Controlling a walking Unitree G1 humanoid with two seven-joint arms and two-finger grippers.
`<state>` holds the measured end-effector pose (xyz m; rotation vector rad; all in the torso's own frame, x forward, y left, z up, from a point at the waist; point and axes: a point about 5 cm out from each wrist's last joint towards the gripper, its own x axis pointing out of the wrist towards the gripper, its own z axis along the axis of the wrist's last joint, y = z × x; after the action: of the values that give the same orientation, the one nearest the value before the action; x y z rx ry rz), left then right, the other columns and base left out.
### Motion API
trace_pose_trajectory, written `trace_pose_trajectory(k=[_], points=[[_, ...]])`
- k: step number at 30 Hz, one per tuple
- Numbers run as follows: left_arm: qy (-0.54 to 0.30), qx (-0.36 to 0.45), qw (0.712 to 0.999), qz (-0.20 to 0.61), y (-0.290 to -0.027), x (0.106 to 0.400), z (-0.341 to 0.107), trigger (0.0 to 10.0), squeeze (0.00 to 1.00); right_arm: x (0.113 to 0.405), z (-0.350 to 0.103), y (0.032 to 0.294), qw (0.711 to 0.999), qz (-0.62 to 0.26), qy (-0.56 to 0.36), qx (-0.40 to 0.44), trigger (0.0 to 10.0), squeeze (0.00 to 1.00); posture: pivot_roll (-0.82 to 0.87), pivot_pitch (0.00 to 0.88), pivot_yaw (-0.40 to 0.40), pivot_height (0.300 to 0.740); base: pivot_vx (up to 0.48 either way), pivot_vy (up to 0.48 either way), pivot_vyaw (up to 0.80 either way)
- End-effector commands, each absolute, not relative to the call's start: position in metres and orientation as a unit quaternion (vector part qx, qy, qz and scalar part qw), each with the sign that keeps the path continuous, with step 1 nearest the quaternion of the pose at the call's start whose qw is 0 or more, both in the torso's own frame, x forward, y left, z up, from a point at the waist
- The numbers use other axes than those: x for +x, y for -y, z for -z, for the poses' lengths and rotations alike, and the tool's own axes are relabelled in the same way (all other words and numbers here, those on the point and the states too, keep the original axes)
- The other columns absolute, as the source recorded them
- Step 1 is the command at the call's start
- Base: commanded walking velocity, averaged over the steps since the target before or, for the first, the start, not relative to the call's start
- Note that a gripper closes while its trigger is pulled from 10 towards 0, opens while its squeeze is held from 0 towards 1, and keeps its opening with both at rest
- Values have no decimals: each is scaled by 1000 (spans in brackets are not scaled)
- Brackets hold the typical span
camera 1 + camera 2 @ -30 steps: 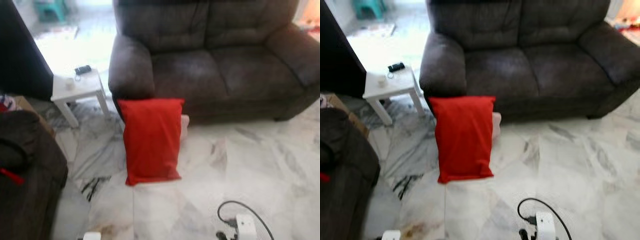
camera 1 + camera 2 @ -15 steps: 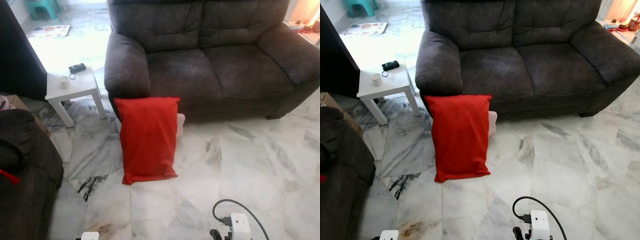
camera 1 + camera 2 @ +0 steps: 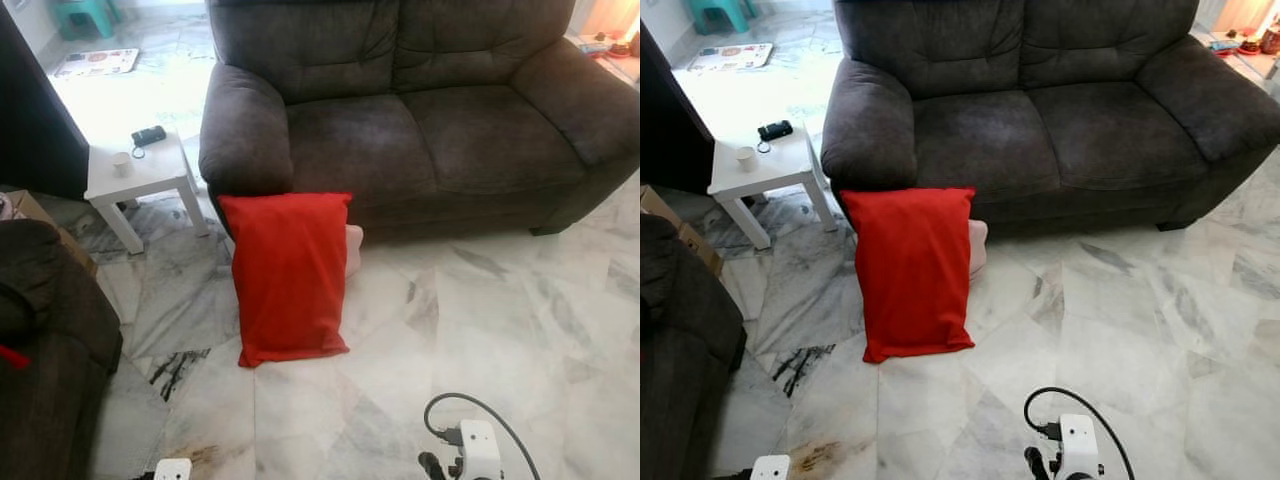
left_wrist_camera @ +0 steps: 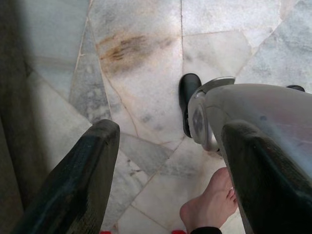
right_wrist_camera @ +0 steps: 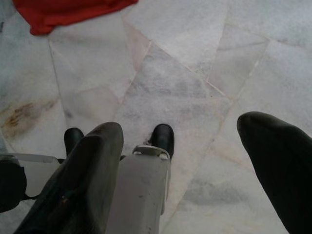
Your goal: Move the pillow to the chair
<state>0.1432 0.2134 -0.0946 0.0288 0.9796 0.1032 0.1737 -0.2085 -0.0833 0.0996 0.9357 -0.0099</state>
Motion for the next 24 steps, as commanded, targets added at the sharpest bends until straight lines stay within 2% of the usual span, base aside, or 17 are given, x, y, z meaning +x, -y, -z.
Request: trace_pose_trajectory(k=[1, 11, 24], points=[[-484, 11, 873, -59, -219, 134, 97, 10000, 0, 167, 86, 208, 887, 4, -459, 49, 10000, 0, 70, 132, 2, 740, 0, 0, 0], [-486, 9, 872, -58, -219, 134, 97, 10000, 0, 167, 86, 207, 887, 9, -458, 56, 10000, 0, 71, 130, 0, 740, 0, 0, 0], [-485, 12, 873, -53, -215, 135, 98, 10000, 0, 171, 85, 206, 889, 6, -454, 57, 10000, 0, 71, 119, 0, 740, 260, 0, 0]])
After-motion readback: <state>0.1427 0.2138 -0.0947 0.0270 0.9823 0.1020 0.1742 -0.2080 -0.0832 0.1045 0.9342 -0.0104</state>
